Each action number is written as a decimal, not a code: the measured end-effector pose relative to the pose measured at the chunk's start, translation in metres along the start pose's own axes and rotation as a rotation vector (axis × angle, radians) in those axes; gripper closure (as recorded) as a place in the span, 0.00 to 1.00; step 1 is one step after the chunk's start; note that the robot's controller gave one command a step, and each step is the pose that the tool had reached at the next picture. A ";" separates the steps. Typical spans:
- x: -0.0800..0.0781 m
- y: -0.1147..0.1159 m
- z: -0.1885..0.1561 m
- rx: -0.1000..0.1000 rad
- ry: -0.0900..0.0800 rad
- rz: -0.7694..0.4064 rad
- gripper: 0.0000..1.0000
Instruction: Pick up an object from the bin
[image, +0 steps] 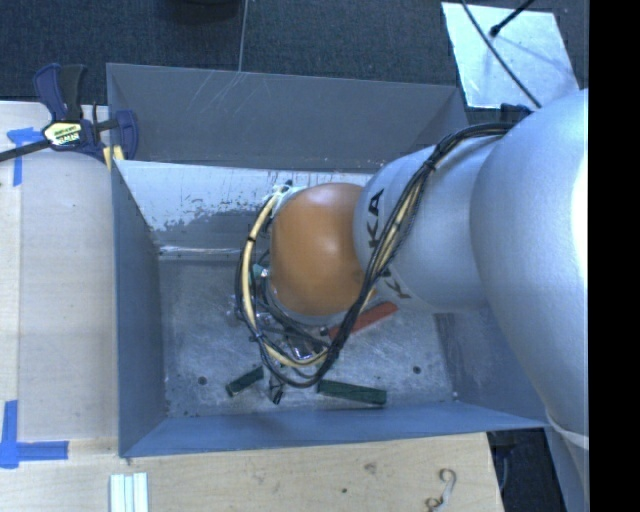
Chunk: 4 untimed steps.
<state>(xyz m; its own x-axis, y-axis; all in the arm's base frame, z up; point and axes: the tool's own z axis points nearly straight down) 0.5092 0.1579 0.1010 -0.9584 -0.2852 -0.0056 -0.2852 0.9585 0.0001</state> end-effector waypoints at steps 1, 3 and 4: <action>0.008 -0.002 -0.001 0.000 0.007 -0.048 0.00; 0.011 -0.011 0.033 0.000 0.006 -0.032 0.00; 0.010 -0.012 0.031 0.000 0.003 -0.031 1.00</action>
Offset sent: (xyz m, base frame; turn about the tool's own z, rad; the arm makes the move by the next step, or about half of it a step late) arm -0.0073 -0.0043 0.0012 -0.0493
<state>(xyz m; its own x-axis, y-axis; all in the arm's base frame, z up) 0.5028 0.1440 0.0698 -0.9492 -0.3146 -0.0030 -0.3146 0.9492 0.0004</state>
